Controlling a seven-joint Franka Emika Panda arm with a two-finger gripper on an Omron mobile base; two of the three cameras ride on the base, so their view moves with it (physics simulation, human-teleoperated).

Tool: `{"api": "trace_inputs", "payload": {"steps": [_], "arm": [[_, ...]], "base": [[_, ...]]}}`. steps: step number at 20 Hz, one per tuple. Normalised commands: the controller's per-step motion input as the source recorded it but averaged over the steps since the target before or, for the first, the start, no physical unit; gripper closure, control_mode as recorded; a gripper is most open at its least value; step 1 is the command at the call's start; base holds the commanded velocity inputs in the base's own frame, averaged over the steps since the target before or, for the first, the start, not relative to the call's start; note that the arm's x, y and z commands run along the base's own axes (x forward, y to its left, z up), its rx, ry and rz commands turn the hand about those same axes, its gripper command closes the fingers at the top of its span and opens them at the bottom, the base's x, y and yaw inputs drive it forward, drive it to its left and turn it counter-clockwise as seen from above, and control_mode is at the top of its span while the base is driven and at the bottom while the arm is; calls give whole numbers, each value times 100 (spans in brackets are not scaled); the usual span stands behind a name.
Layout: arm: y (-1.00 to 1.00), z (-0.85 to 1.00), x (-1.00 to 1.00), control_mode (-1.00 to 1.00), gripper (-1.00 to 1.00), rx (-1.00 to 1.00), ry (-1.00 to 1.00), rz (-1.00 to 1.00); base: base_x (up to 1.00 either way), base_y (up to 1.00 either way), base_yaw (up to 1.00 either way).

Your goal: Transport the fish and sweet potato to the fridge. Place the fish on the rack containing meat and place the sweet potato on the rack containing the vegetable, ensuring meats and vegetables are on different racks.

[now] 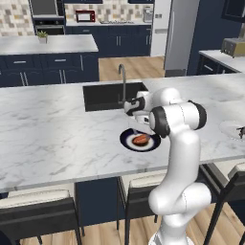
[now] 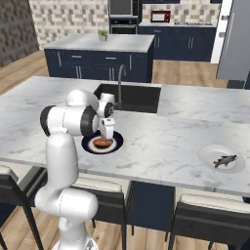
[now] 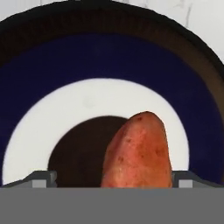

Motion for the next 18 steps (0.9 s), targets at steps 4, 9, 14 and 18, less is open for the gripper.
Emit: {"api": "trace_inputs", "payload": {"steps": [4, 9, 14, 18], "arm": [[0, -28, -7, -100, -100, 0, 8, -1], [0, -35, -21, -100, -100, 0, 6, -2], [0, -50, -63, -100, -100, 0, 1, -6], [1, -45, -57, -100, 100, 0, 0, -8]], "base": [[0, 0, 0], [0, 0, 0], [0, 0, 0], [0, 0, 0]]}}
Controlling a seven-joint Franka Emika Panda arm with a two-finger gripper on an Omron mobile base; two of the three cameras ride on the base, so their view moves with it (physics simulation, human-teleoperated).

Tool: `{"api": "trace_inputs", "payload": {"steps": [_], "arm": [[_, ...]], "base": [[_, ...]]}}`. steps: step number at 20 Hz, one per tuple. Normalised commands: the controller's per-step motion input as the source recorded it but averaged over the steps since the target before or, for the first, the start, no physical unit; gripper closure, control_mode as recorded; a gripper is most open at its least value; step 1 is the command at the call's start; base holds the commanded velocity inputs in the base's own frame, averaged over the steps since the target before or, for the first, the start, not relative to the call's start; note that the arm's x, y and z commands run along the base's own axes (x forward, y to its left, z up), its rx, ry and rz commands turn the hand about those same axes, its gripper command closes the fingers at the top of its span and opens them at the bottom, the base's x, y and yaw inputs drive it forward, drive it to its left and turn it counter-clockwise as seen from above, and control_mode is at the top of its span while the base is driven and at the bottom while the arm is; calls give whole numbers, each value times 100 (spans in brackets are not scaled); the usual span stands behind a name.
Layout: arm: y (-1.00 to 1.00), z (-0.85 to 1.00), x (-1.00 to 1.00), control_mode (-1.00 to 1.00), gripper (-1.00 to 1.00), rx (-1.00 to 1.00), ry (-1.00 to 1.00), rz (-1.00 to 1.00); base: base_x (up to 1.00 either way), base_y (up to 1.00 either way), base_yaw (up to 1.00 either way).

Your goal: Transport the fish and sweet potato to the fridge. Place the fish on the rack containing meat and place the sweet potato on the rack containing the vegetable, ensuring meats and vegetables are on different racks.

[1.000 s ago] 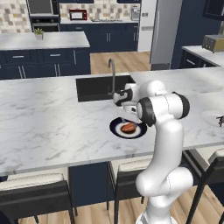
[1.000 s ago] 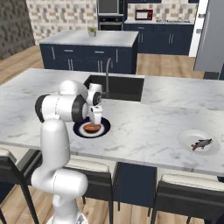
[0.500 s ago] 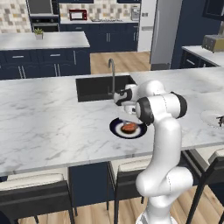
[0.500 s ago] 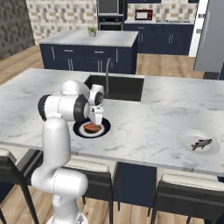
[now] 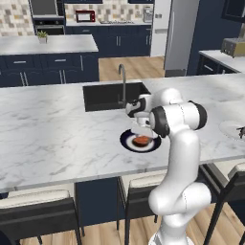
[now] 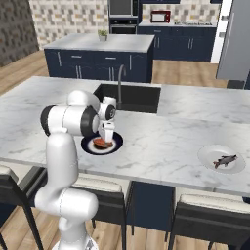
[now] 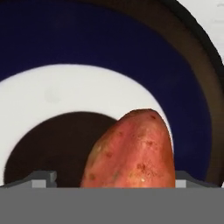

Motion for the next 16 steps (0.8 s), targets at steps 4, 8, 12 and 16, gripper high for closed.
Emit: {"api": "trace_inputs", "payload": {"steps": [4, 8, 12, 16], "arm": [[0, -28, -76, -100, 100, 0, -1, -5], [0, 14, -21, -100, 100, -2, -10, 4], [0, 100, -34, -100, 100, -10, -28, 33], [0, 90, -21, -100, 100, -5, -18, 51]], "base": [[0, 0, 0], [0, 0, 0], [0, 0, 0], [0, 0, 0]]}}
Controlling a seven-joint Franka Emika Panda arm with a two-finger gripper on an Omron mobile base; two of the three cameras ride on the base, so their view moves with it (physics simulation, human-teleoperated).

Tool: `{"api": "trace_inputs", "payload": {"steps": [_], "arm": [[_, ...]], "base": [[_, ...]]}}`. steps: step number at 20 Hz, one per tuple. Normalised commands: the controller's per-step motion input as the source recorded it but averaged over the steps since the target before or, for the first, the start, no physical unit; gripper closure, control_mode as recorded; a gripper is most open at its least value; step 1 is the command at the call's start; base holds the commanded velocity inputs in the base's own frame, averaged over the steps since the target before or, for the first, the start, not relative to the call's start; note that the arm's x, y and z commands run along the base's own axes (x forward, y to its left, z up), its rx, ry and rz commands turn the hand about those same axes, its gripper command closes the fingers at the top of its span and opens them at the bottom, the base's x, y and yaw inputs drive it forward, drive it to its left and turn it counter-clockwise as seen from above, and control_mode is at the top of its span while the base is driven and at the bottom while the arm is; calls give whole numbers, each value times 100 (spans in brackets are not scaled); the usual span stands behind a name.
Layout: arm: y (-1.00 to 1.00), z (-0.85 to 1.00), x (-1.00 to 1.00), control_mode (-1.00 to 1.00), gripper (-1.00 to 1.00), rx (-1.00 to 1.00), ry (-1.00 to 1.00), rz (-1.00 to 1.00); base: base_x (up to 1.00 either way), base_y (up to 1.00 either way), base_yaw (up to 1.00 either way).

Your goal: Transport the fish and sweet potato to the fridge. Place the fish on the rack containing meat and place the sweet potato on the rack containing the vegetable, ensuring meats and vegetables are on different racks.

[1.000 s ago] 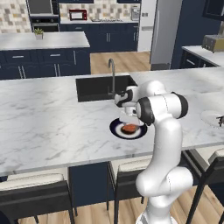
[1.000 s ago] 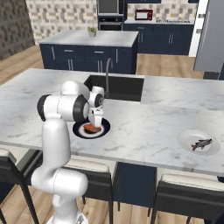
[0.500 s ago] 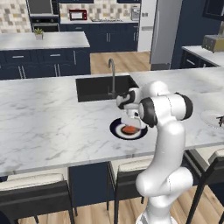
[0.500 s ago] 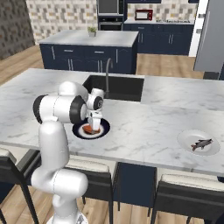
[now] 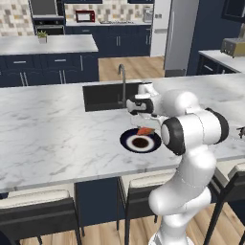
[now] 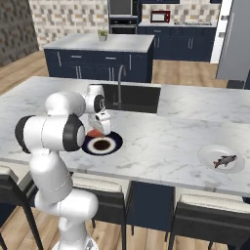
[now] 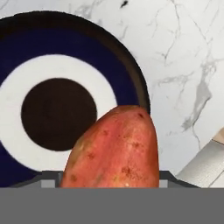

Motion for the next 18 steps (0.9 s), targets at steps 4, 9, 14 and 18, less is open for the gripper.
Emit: {"api": "trace_inputs", "payload": {"steps": [4, 9, 14, 18], "arm": [[0, 62, -36, -100, 100, 0, -21, 55], [0, 55, -59, -100, 100, 0, -36, 38], [0, 37, -73, -100, 100, 1, -30, 23], [0, 58, -53, -100, 100, 1, -35, 15]], "base": [[0, 0, 0], [0, 0, 0], [0, 0, 0], [0, 0, 0]]}}
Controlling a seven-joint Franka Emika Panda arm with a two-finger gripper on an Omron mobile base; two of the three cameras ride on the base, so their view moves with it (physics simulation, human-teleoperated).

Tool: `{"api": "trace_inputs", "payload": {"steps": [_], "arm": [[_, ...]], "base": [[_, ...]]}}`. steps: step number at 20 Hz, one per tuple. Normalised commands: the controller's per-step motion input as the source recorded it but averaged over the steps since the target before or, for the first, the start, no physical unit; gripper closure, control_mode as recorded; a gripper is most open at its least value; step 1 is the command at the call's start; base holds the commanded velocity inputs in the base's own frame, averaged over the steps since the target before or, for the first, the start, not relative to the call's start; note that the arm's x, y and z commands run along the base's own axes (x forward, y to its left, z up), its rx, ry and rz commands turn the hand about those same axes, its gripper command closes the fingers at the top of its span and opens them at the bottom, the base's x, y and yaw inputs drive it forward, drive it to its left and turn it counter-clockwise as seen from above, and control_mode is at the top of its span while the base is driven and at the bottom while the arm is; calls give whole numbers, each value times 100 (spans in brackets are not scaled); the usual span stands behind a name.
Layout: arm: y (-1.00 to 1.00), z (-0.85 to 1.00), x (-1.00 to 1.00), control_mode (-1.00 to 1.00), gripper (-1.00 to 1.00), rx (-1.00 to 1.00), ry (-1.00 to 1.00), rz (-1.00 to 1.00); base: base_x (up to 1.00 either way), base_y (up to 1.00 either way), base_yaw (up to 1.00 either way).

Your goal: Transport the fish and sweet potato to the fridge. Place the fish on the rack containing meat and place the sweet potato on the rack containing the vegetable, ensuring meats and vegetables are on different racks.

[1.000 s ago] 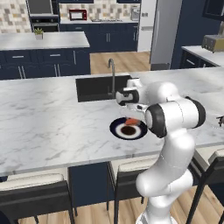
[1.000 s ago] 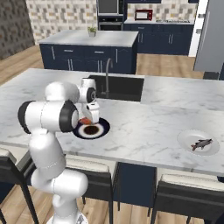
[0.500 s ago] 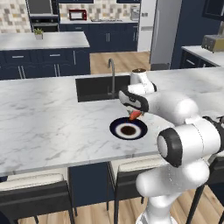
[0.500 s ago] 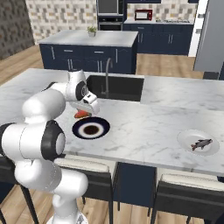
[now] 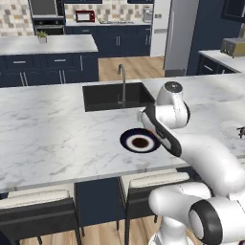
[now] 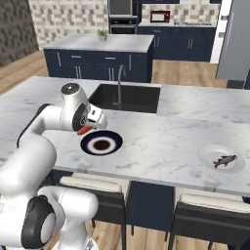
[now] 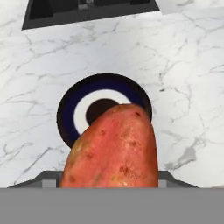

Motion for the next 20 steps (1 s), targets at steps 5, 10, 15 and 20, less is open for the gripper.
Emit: {"api": "trace_inputs", "payload": {"steps": [5, 10, 15, 20], "arm": [[0, 62, -53, -100, 100, 0, -32, 12], [0, 65, -82, -100, 100, 0, -26, 7], [0, 54, -99, -100, 100, 1, -26, 5], [0, 14, -20, 100, 100, 0, -8, 0]], "base": [[0, 0, 0], [0, 0, 0], [0, 0, 0], [-80, 0, 0]]}}
